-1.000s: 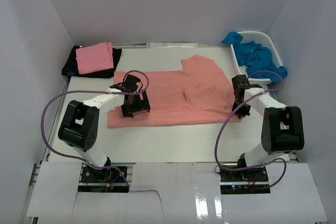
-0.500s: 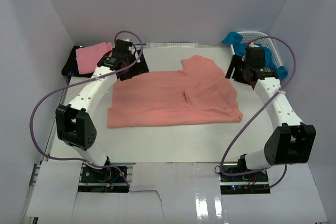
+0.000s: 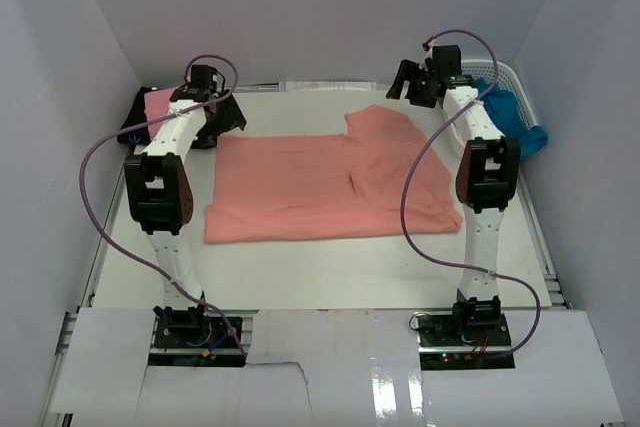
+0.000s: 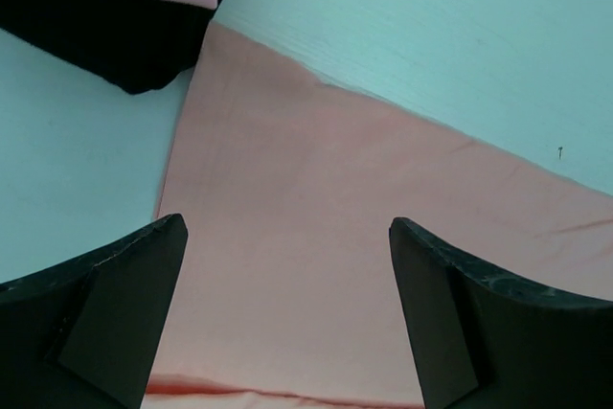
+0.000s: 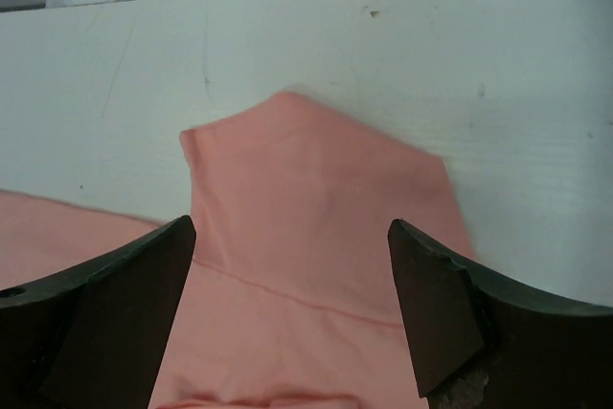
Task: Fold and stack the t-shirts
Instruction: Grap the side of the flattened tshirt furthest away from the robot with both arms
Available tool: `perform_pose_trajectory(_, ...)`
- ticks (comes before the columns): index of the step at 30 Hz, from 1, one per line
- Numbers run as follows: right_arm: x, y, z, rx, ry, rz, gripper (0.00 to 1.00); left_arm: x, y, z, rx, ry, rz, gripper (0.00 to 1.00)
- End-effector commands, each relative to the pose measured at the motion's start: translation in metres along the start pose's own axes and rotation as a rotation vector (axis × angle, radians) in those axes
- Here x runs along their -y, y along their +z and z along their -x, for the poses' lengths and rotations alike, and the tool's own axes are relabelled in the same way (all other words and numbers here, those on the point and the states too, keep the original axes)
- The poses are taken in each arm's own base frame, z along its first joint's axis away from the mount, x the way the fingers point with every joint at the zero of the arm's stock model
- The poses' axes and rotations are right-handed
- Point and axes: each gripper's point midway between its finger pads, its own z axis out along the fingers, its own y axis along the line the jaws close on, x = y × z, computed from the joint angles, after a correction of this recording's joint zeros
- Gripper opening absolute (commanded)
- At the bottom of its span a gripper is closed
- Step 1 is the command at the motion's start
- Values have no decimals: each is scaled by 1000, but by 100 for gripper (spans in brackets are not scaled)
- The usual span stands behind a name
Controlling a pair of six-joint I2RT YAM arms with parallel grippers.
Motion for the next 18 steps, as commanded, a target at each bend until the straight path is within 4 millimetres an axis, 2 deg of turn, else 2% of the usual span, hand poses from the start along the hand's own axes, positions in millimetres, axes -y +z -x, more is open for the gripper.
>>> perform_pose_trajectory(1,-23,14,27,78,-74,158,88,8,-6,27,64,6,-5,98)
perform_pose_trajectory(2,-18,24,18,73,-67,161,90,9,-2,28,62,3,-5,98)
perform_pose_trajectory(3,-18,28,26,114,-59,166,90,12,0,32,67,-2,-14,98)
perform_pose_trajectory(6,-6,52,17,106,-22,159,87,12,18,27,43,-18,-5,98)
perform_pose_trajectory(9,-1,66,14,111,0,168,84,9,34,22,25,-33,9,98)
perform_pose_trajectory(18,10,92,-5,106,16,177,86,0,61,10,-5,-62,22,98)
